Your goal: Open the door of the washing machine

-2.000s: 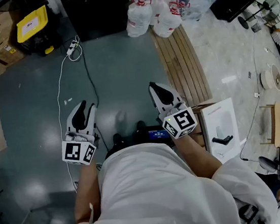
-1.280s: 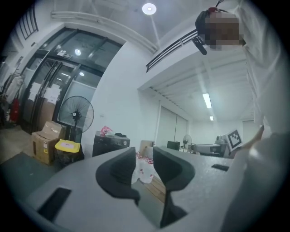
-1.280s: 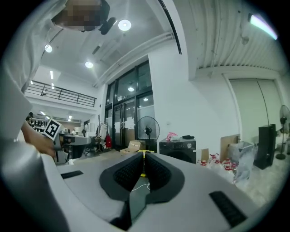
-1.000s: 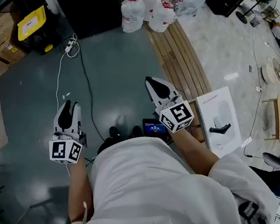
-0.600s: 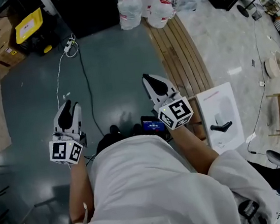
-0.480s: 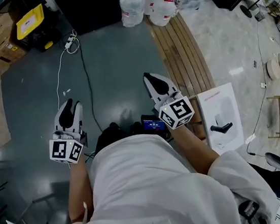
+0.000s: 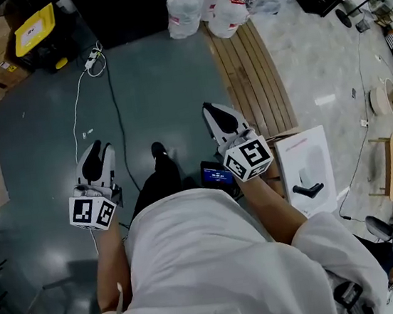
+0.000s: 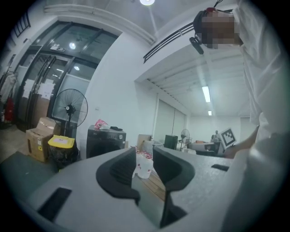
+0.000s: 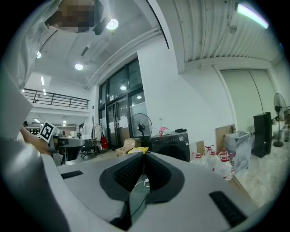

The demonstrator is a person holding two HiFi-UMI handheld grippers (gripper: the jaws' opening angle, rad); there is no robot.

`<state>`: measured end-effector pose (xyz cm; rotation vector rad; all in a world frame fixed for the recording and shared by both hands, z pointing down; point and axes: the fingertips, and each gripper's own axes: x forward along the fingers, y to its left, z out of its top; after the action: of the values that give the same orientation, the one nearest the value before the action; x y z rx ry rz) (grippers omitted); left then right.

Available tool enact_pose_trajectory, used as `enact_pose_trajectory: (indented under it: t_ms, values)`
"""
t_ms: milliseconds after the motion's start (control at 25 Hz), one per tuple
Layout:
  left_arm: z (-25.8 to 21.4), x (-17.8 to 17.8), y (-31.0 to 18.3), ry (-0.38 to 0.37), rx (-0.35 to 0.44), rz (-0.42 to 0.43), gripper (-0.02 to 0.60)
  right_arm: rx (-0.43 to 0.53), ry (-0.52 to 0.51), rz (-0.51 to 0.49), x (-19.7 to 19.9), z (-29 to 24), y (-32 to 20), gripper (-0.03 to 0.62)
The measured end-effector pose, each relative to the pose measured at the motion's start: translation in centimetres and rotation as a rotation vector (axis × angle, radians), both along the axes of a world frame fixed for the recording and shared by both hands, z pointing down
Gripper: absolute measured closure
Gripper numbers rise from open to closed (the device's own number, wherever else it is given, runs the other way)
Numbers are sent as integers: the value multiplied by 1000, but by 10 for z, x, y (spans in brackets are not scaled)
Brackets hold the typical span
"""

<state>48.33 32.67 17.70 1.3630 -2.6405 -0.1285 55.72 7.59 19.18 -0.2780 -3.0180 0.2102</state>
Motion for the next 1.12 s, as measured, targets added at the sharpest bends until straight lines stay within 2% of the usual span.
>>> enact_pose_trajectory:
  t_ms: [280, 640, 800, 1120]
  values:
    - [-9, -111, -3, -35, 50, -38, 462, 39, 35, -17, -87, -6, -10, 560]
    - [-12, -245, 7, -34, 88, -33, 465, 127, -27, 8, -226, -50, -7, 560]
    - [0, -282, 10, -17, 108, -59, 465, 185, -25, 32, -259, -43, -7, 560]
    - [17, -353, 0, 27, 119, -73, 468, 142, 16, -2, -340, -18, -12, 560]
